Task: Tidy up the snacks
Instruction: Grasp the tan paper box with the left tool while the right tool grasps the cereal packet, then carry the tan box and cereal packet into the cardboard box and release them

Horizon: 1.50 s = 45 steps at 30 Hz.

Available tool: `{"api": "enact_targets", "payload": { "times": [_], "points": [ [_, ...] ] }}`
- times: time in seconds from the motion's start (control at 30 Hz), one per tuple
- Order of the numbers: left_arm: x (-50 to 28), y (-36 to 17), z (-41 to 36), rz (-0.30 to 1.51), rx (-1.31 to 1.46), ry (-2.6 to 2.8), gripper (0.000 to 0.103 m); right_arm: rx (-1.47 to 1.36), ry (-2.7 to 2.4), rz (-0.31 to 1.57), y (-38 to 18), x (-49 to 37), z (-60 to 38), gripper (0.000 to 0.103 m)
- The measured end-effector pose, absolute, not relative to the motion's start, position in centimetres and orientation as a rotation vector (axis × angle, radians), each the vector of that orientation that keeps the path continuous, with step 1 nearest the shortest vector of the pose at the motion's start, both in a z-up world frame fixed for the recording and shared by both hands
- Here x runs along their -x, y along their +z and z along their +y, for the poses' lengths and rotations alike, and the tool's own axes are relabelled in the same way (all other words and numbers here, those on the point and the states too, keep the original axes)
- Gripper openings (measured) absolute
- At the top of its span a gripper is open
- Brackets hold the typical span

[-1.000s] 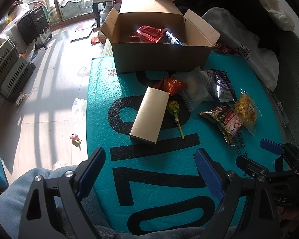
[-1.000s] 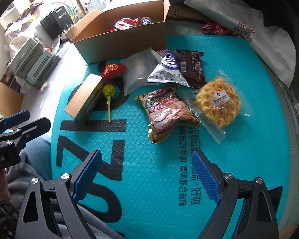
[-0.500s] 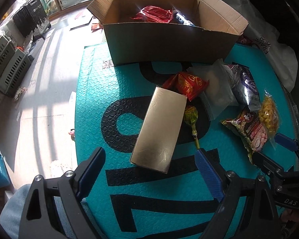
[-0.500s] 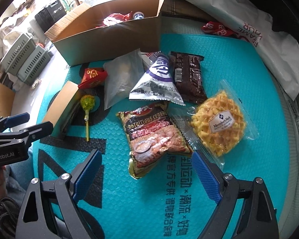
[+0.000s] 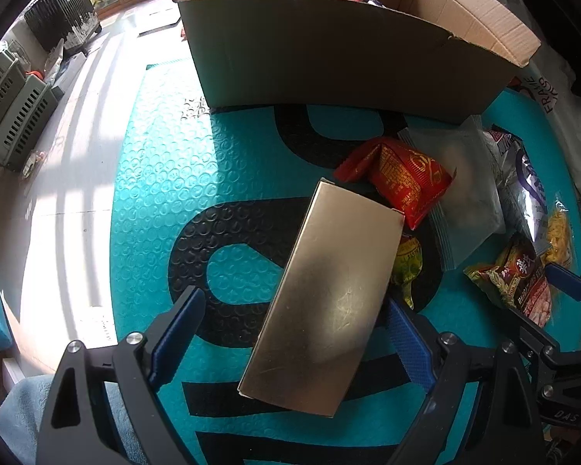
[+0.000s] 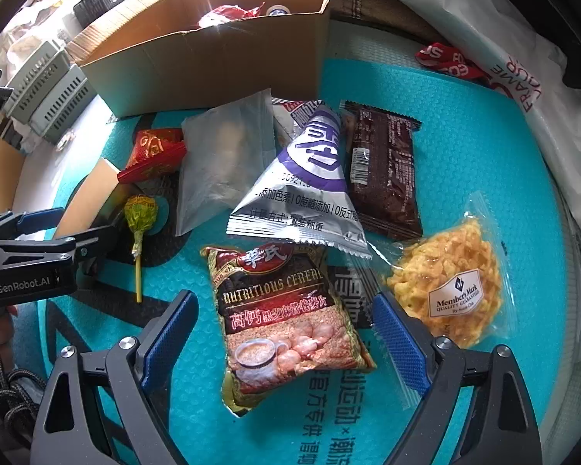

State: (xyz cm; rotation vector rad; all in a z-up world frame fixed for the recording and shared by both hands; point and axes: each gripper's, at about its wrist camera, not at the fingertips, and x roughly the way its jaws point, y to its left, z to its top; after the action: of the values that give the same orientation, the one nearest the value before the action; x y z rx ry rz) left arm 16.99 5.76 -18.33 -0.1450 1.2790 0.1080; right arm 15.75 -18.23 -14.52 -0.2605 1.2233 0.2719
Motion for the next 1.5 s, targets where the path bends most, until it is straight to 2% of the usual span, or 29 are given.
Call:
{"api": "enact_targets", "payload": {
  "times": [0.17,0.27,0.3,0.43,0.67,1.2,1.5],
  "points": [
    [-17.0,-18.2,5.3,1.245,0.110,0.100,0.078,0.290,0.280,1.248,-15.2,-16.2,-18.0,0.085],
    [-16.7,-18.0,4.9,1.233,0.102,0.085,0.052,0.316,0.271,1.255,-15.4,-16.1,-17.8,0.079],
    [-16.5,-17.9,4.8,1.228,0.095,0.082,0.044,0.312,0.277,1.261,-15.5,-16.0,-17.7,0.071],
    [-15.9,-17.7,4.5,1.239,0.153,0.035,0.044,0.285,0.296,1.302,-15.9,-15.4,-17.9,0.063],
    [-12.8,-17.6,3.3,1.293,0.196,-0.008,0.044,0.218,0.316,1.312,-15.8,-13.5,-18.9,0.055],
    [-8.3,-18.4,1.1,1.383,0.175,-0.003,0.044,0.175,0.314,1.357,-15.4,-8.8,-20.9,0.055],
    [-8.6,-19.0,-0.2,1.406,0.105,0.004,0.046,0.172,0.291,1.375,-16.0,-9.1,-20.4,0.062]
  ]
}}
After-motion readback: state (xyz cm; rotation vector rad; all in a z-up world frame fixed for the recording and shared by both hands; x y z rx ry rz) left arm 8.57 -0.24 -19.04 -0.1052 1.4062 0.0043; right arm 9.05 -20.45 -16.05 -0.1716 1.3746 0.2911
